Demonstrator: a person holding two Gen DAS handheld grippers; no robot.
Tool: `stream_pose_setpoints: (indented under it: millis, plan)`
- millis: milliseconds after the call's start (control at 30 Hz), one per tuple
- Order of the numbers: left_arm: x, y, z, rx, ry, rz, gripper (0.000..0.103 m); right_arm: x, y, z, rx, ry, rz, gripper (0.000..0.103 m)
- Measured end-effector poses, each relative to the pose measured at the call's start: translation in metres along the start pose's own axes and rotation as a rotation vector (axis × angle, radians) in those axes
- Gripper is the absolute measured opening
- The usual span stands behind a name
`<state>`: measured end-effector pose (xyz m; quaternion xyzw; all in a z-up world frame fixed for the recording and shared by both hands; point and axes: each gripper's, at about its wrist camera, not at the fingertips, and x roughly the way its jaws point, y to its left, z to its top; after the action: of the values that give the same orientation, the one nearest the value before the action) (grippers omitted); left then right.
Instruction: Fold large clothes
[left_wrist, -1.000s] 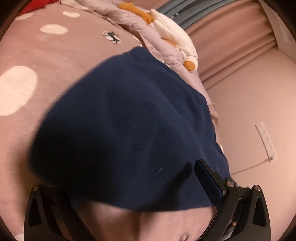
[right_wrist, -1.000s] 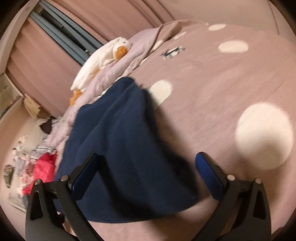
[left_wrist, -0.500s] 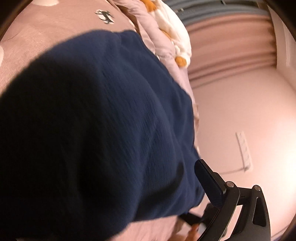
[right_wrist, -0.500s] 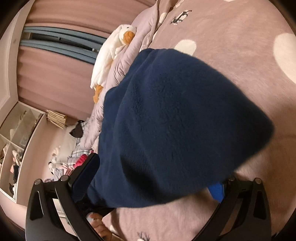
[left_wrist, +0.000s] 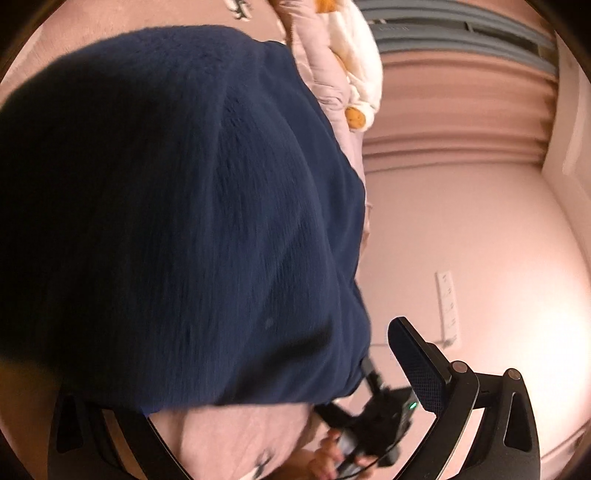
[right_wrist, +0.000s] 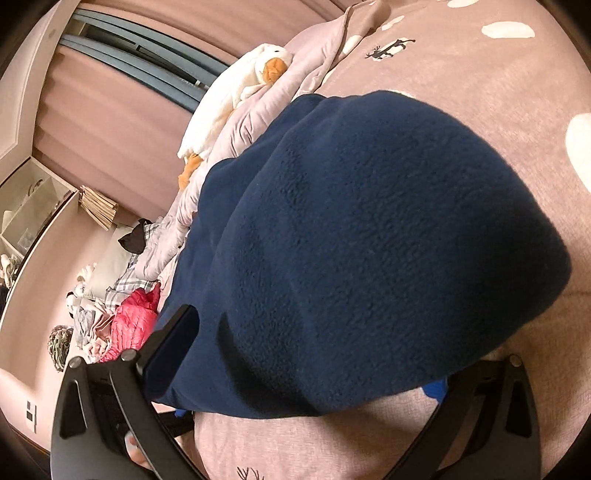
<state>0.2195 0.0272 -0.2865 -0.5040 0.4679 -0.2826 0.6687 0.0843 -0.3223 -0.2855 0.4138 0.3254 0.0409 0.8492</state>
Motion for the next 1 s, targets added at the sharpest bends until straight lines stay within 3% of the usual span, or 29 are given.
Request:
stream_pose_setpoints:
  millis: [133,233,333,500,600,700,867,1000]
  plan:
    - [-0.009,0.011,0.005,-0.056,-0.062,-0.025,0.102,-0.001,-0.008,0.009,0.061,0.007,0.039,0.103]
    - [-0.006,0.009,0.022,-0.085,-0.070,0.008,0.102,-0.005,-0.022,0.019,0.169,0.007,0.118,0.103]
    - [-0.005,0.014,0.033,-0.119,-0.095,-0.009,0.102,-0.006,-0.033,0.025,0.270,0.023,0.166,0.103]
    - [0.002,0.005,0.026,-0.065,-0.152,0.048,0.101,-0.001,-0.035,0.031,0.352,0.013,0.154,0.103]
    - [0.005,-0.002,0.019,-0.023,-0.205,0.169,0.081,0.006,-0.027,0.033,0.319,0.000,0.101,0.103]
    - [0.019,-0.009,-0.009,0.095,-0.275,0.275,0.073,0.013,-0.009,0.031,0.183,-0.036,-0.034,0.085]
    - [0.020,-0.014,-0.017,0.158,-0.287,0.314,0.064,0.020,0.010,0.023,0.017,-0.089,-0.157,0.071]
    - [0.016,-0.013,-0.020,0.197,-0.270,0.313,0.061,0.016,0.006,0.021,0.016,-0.071,-0.104,0.066]
